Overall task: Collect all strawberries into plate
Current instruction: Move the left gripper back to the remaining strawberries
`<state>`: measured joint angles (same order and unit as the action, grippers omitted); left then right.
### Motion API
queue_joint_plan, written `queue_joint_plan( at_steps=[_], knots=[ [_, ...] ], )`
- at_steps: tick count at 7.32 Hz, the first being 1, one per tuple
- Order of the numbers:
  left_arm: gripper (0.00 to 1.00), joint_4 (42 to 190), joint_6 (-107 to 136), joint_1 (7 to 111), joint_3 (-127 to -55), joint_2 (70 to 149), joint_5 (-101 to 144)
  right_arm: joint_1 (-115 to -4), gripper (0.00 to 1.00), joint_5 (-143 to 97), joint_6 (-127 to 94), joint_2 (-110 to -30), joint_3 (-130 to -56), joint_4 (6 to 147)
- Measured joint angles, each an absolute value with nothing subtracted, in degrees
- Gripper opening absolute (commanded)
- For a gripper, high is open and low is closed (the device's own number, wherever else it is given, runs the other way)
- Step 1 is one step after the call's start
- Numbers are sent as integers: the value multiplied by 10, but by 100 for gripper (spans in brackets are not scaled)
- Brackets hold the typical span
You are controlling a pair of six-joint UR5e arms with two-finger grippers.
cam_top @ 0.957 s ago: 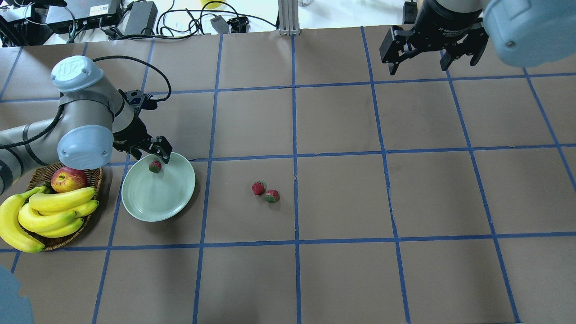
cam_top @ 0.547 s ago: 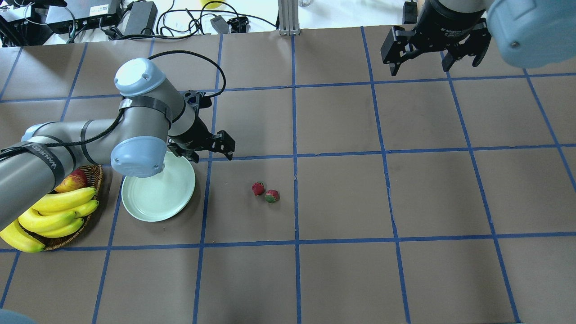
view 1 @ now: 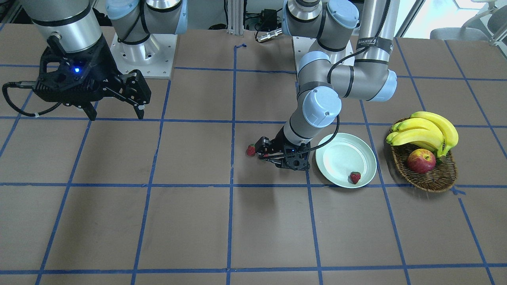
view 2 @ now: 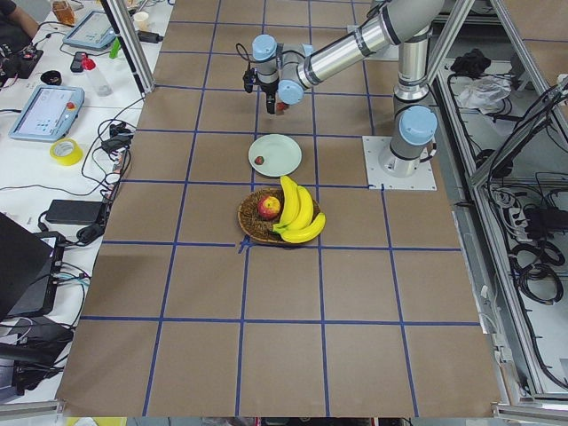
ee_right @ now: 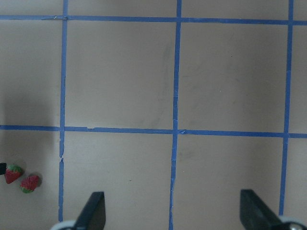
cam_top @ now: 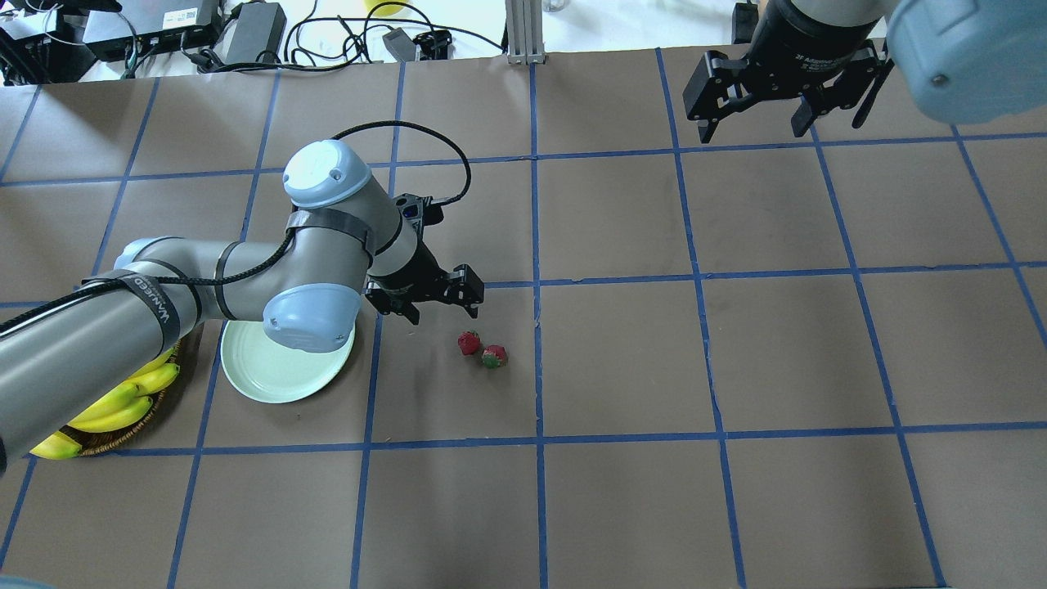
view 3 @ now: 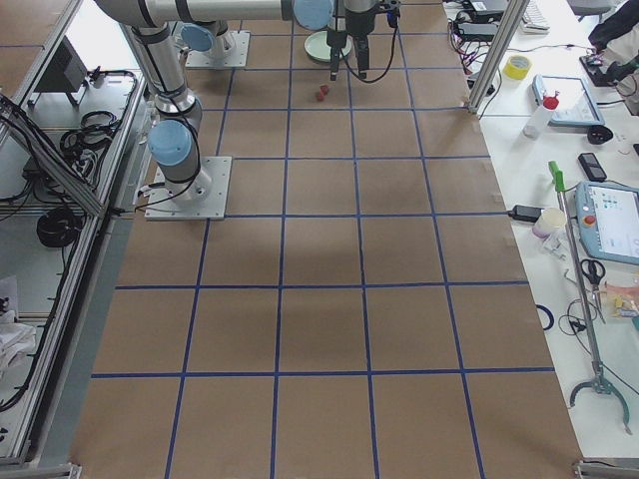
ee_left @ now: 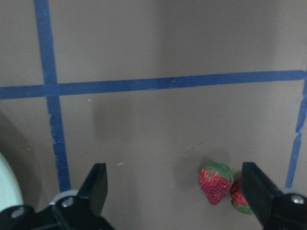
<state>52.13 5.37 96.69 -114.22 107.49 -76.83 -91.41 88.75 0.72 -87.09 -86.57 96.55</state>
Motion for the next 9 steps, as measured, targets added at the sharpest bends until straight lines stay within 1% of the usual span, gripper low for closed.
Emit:
queue_joint_plan(
  at_steps=[1, 3, 4, 5, 7, 9],
  knots=[
    [44, 521, 55, 968, -1149, 1075, -764, -914, 100, 887, 8, -871, -866, 965],
    [44, 522, 55, 968, -1154, 1083, -758, -914, 100, 887, 8, -871, -866, 965],
    [50, 522, 55, 968, -1154, 1090, -757, -915, 100, 887, 8, -871, -866, 965],
    [58, 522, 56, 969, -1154, 1097, -757, -915, 100, 887, 8, -871, -866, 965],
    [80, 521, 57, 969, -1152, 1104, -756, -915, 100, 887, 8, -870, -866, 965],
    [81, 518, 75, 969, -1145, 1101, -756, -915, 100, 887, 8, -870, -867, 964]
  ],
)
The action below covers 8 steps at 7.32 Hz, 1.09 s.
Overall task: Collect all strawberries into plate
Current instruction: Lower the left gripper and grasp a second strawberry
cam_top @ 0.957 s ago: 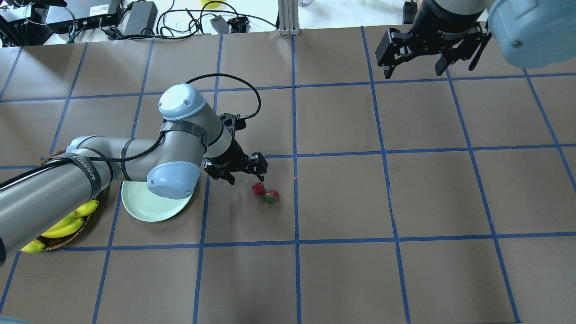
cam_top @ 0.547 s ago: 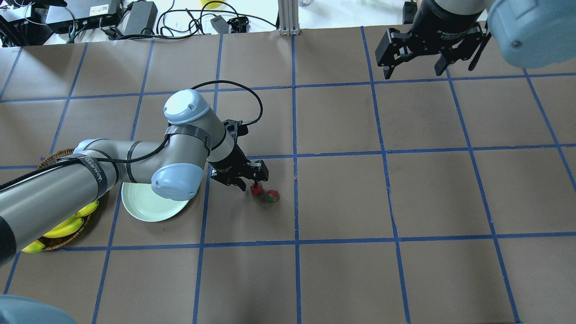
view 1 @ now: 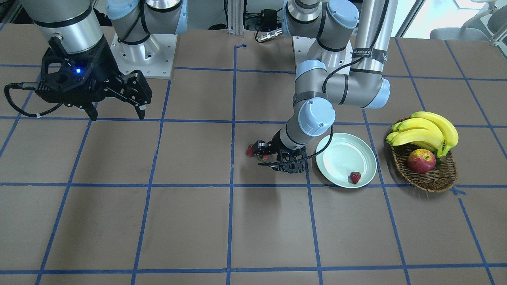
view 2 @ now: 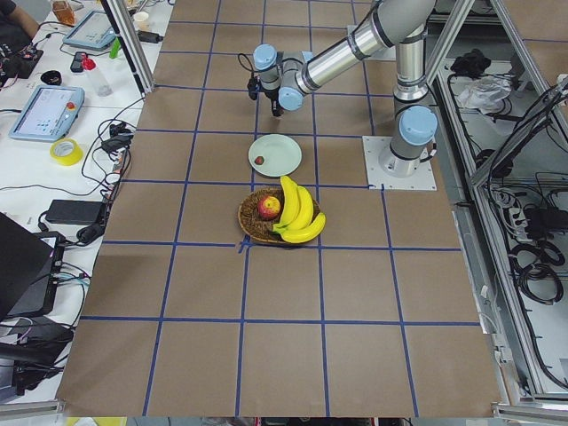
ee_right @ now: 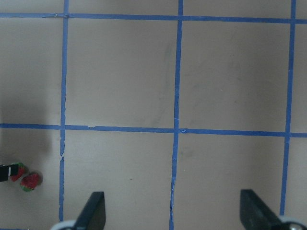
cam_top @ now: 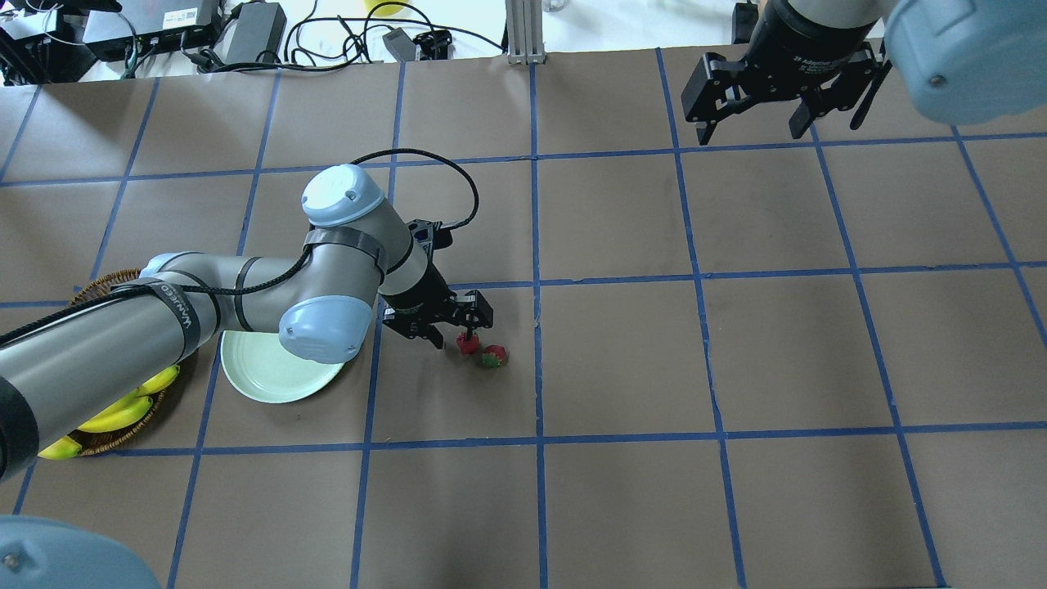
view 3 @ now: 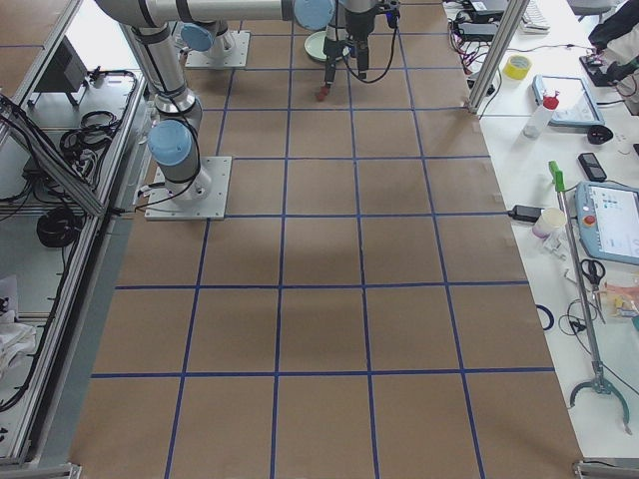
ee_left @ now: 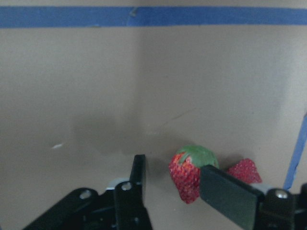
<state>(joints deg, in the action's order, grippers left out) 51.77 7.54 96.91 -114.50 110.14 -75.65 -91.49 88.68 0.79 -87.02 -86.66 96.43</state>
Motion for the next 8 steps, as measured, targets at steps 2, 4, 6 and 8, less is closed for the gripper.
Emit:
queue_joint_plan(
  at_steps=[2, 4, 6, 8],
  knots=[
    [81, 518, 83, 969, -1135, 1100, -756, -915, 100, 887, 8, -870, -867, 964],
    [79, 521, 84, 970, -1135, 1103, -751, -915, 100, 887, 8, -870, -867, 964],
    [60, 526, 85, 973, -1138, 1105, -737, -915, 100, 886, 8, -870, -867, 964],
    [66, 540, 85, 974, -1139, 1106, -730, -915, 100, 886, 8, -870, -867, 964]
  ],
)
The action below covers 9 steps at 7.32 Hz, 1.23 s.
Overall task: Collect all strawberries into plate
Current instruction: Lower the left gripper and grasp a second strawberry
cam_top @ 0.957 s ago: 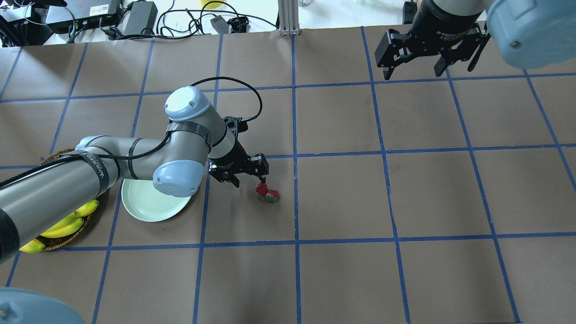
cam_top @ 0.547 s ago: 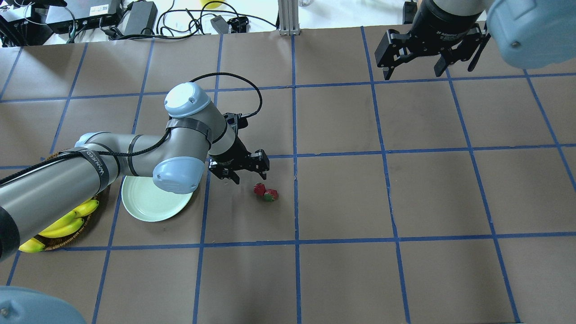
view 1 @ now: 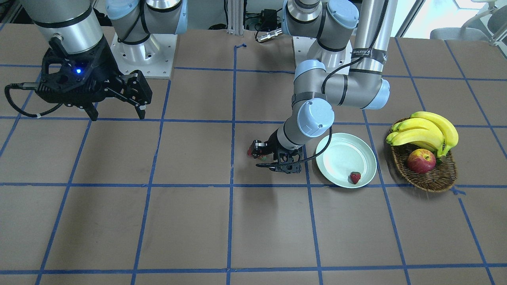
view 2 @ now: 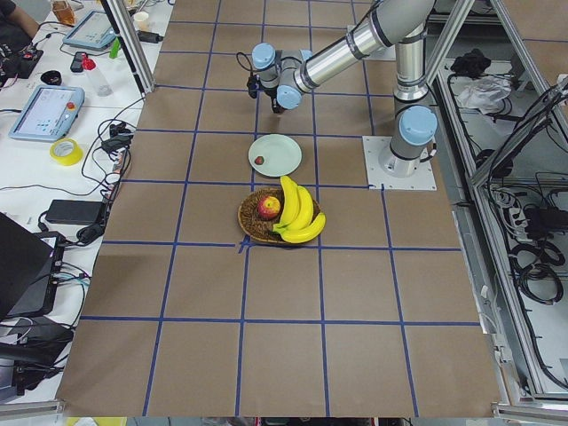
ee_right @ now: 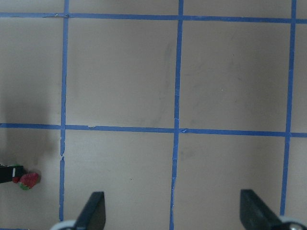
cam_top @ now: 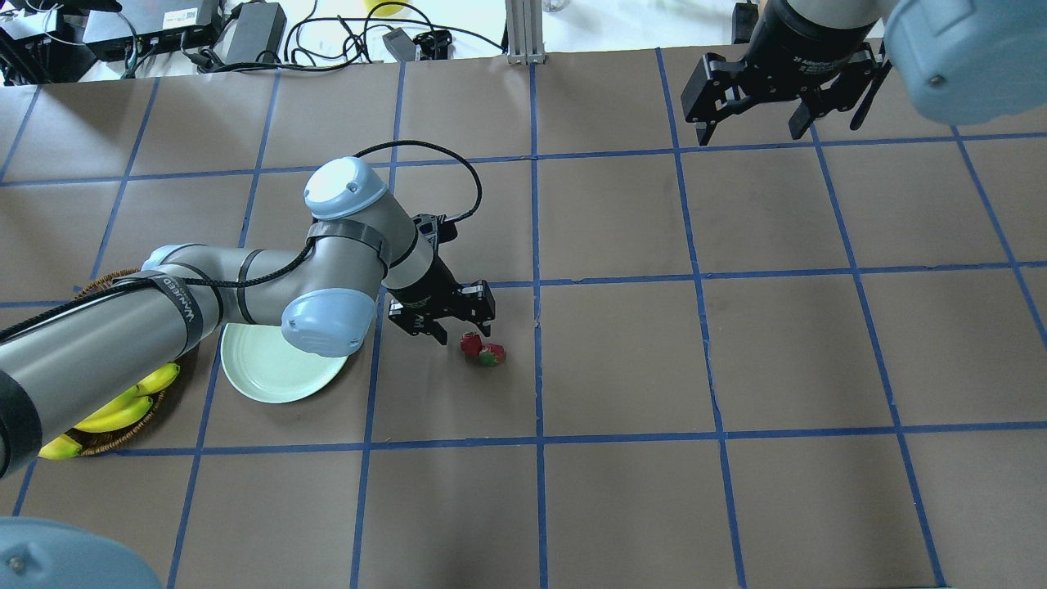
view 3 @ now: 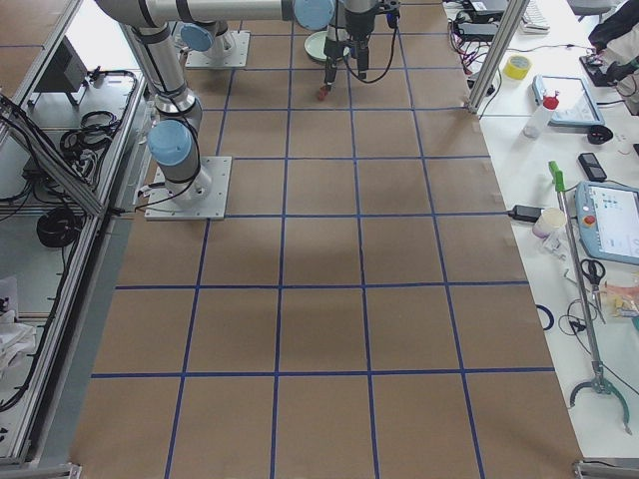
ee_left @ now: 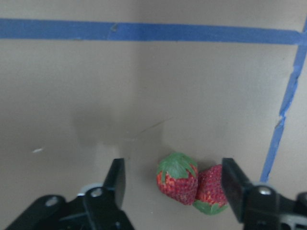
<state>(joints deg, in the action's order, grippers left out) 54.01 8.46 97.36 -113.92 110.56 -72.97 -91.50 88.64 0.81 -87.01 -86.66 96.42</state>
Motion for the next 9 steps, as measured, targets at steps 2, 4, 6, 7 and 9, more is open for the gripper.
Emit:
queue_joint_plan(
  at_steps=[2, 4, 6, 7, 9],
  knots=[
    [69, 557, 86, 974, -1135, 1105, -728, -915, 100, 887, 8, -870, -867, 964],
    [69, 560, 86, 974, -1135, 1105, -728, -915, 100, 885, 8, -870, -873, 967],
    [16, 561, 85, 974, -1135, 1107, -729, -915, 100, 884, 8, -870, -878, 971],
    [0, 560, 85, 974, -1134, 1112, -728, -915, 100, 884, 8, -870, -879, 971],
    [0, 560, 86, 974, -1134, 1119, -727, -915, 100, 883, 8, -870, -879, 971]
  ],
)
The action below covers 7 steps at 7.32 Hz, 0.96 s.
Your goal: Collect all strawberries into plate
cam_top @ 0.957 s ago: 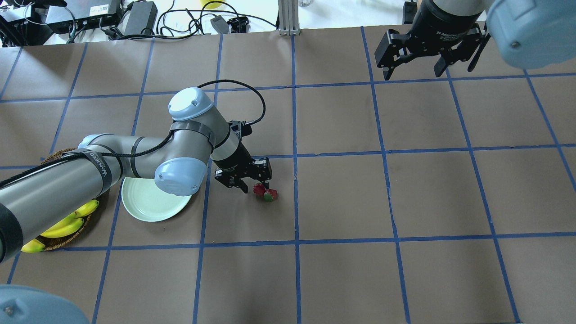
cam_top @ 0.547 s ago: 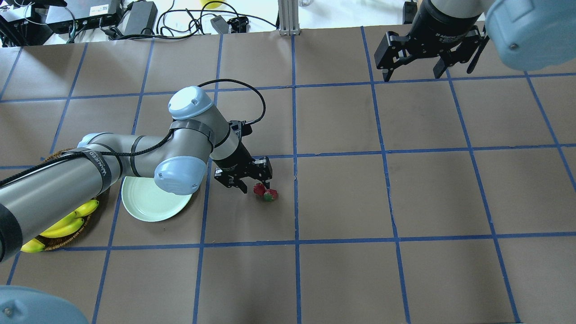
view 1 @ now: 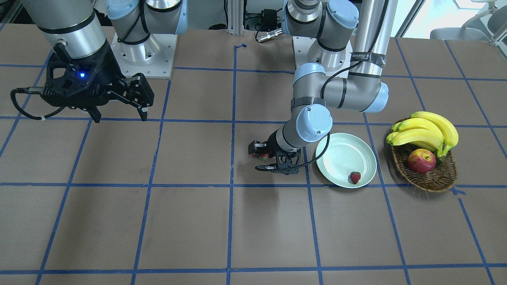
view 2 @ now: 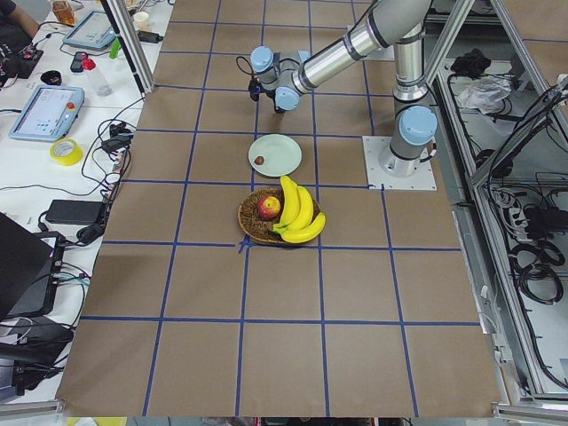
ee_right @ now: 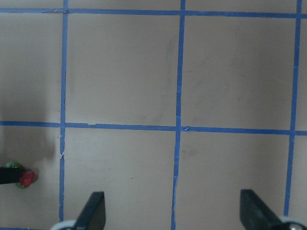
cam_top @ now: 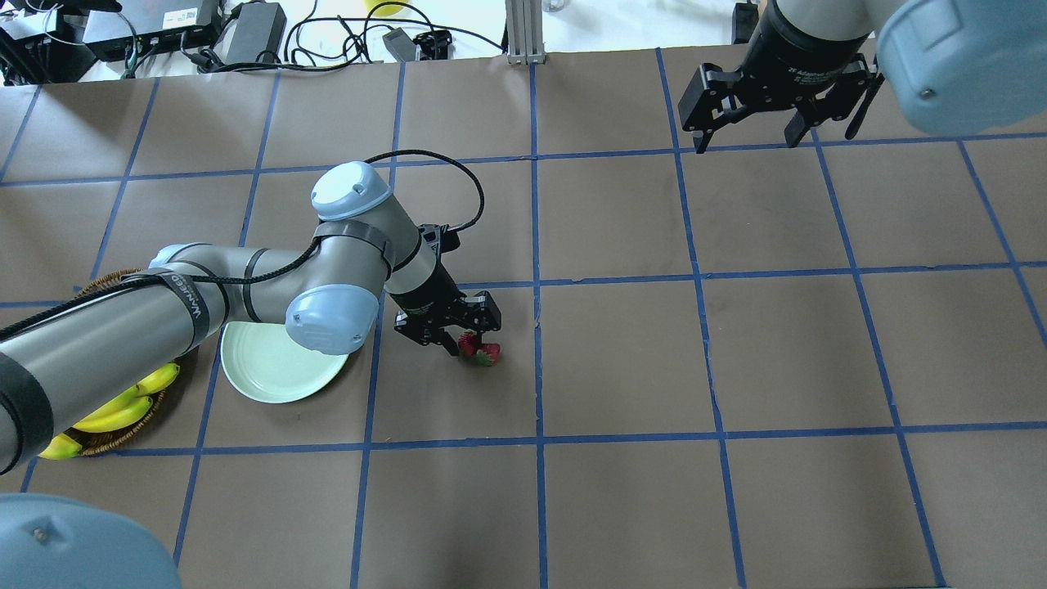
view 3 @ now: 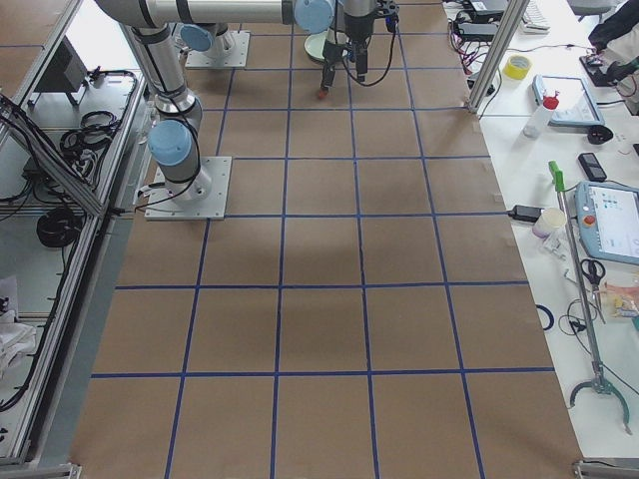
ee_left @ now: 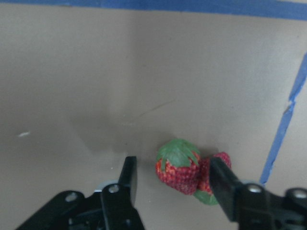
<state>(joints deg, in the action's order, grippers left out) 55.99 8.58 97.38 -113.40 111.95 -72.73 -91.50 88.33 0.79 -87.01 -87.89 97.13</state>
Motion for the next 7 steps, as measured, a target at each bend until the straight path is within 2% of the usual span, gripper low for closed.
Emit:
queue_joint_plan(
  at_steps=[6, 7],
  knots=[
    [0, 559, 129, 972, -1106, 1113, -734, -915, 100, 882, 8, -871, -879, 970],
    [32, 559, 130, 972, -1103, 1109, -734, -915, 100, 882, 8, -871, -879, 970]
  ],
)
